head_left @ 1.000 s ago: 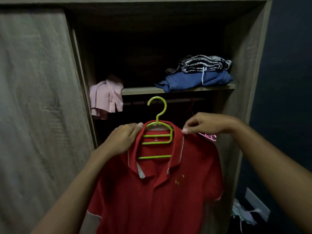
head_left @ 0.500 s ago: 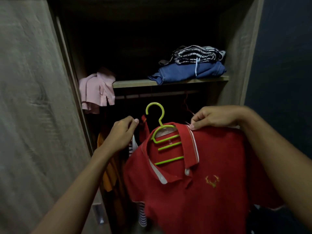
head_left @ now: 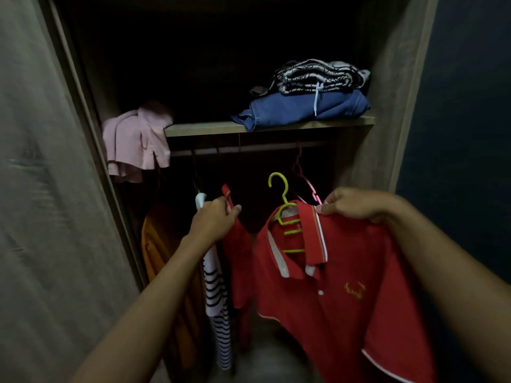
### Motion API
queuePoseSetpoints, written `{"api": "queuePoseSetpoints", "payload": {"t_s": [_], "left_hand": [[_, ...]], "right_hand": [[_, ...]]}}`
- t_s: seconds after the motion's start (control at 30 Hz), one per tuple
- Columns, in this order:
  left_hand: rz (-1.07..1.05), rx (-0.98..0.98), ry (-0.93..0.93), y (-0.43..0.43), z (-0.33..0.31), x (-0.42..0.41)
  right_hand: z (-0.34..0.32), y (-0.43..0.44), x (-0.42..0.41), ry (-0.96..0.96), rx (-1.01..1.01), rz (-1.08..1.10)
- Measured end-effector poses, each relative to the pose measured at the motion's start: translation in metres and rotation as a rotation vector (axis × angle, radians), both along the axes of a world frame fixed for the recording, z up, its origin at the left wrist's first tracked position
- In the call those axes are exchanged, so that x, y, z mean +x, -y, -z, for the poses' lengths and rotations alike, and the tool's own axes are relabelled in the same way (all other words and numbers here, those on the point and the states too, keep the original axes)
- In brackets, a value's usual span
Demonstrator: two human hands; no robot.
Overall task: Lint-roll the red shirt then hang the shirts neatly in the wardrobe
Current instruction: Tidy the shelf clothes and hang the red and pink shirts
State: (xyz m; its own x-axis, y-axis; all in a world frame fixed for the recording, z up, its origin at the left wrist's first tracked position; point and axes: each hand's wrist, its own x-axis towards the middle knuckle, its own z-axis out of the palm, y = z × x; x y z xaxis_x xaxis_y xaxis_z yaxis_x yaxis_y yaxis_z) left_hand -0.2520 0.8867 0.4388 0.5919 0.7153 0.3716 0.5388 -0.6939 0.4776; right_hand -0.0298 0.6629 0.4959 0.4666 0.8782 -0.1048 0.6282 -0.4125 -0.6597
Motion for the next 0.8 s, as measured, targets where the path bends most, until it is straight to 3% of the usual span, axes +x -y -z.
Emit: {"api": "queuePoseSetpoints", "payload": {"t_s": [0.17,0.43,0.6,0.8], "left_hand": [[-0.136,0.019,-0.055,-0.014,0.006,0.028],[-0.241,0.029,-0.095,-0.043,0.001,0.059],[-0.225,0.013,-0.148,-0.056,0.004,0.065],[-0.16,0.04,-0.21,-0.062,0.003,0.056]], "right_hand": [[0.038,-0.031,0.006,-0.353,0.151,0.059],[0.051,-0.103,-0.003,-0.533,0.483,0.154],[0.049,-0.151,-0.009,-0.494,0.621,0.205],[0.047,-0.194,0.0,-0.436,0.637,0.257]]}}
